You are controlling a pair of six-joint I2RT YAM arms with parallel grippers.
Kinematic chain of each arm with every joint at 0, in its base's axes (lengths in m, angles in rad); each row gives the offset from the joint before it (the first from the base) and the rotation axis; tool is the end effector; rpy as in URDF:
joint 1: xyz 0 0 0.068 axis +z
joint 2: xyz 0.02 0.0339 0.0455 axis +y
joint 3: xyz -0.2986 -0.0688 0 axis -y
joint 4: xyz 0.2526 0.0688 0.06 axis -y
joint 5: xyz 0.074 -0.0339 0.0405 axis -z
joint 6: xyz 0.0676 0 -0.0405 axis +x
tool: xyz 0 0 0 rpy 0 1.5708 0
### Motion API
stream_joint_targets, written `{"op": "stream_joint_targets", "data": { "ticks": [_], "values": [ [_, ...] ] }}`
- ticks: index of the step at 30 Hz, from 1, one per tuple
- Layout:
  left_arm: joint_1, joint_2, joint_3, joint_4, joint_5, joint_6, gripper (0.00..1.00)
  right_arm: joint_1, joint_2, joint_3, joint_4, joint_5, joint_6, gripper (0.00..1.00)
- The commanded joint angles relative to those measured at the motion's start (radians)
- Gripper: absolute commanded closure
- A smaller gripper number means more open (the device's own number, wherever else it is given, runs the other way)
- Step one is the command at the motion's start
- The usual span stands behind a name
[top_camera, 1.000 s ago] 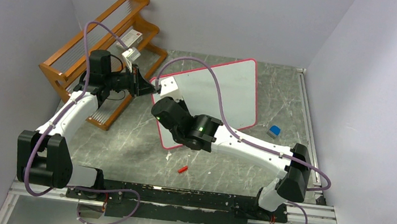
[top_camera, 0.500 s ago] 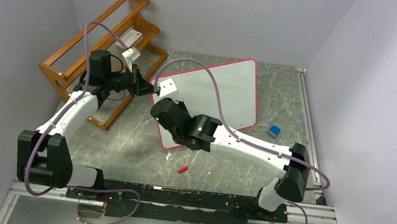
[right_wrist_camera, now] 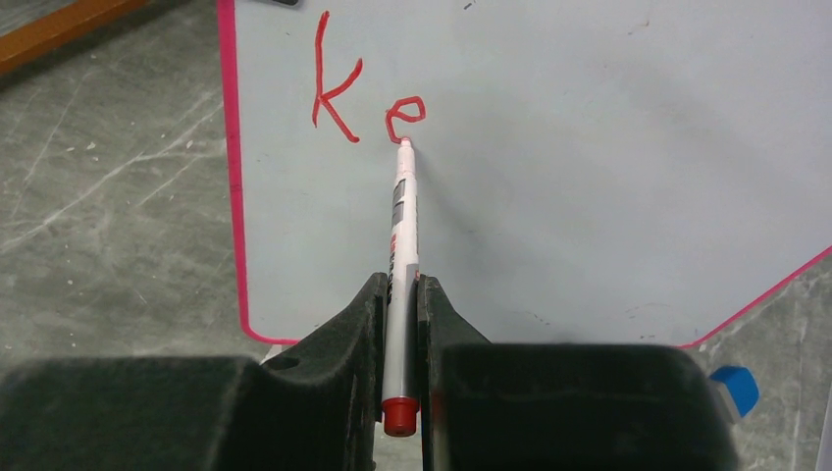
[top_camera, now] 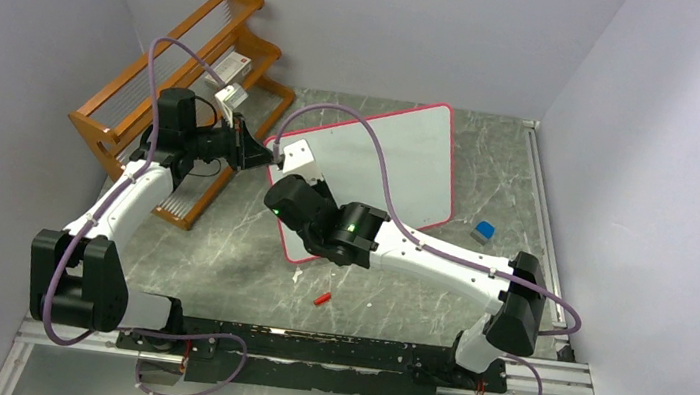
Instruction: Write a sentence on the whiteboard
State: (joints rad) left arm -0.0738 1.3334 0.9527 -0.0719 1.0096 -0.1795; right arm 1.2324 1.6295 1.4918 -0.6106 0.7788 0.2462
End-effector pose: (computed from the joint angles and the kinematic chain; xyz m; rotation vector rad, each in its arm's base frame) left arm 0.3004 -0.0796 0.3175 0.5467 1.9010 -1.1724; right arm 0.1728 0.3478 0.3533 -0.6453 1.9736 -0.0192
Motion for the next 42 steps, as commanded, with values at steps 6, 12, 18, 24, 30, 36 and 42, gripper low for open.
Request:
{"op": "stream_joint_targets", "data": {
  "ticks": [6,12,18,24,30,36,42],
  "values": [
    [-0.027,0.023,-0.011,-0.049,-0.051,0.097,0.95,-0.01,-0.018,-0.032,0.035,0.042,0.014,1.0],
    [-0.027,0.024,-0.01,-0.052,-0.057,0.1,0.95,-0.01,-0.062,-0.046,0.057,0.014,0.004,1.0],
    [-0.027,0.024,-0.009,-0.053,-0.058,0.101,0.95,-0.019,-0.07,-0.058,0.055,0.017,0.009,1.0],
    [-0.027,0.025,-0.009,-0.056,-0.058,0.103,0.95,-0.025,-0.084,-0.069,0.089,0.0,0.004,1.0],
    [-0.026,0.026,-0.008,-0.057,-0.059,0.103,0.95,-0.04,-0.078,-0.08,0.094,0.0,0.008,1.0],
    [-0.027,0.028,-0.009,-0.054,-0.056,0.101,0.95,-0.048,-0.072,-0.082,0.093,0.004,0.009,1.0],
    [-0.027,0.029,-0.008,-0.054,-0.055,0.101,0.95,-0.059,-0.066,-0.076,0.065,0.007,0.018,1.0]
  ]
}}
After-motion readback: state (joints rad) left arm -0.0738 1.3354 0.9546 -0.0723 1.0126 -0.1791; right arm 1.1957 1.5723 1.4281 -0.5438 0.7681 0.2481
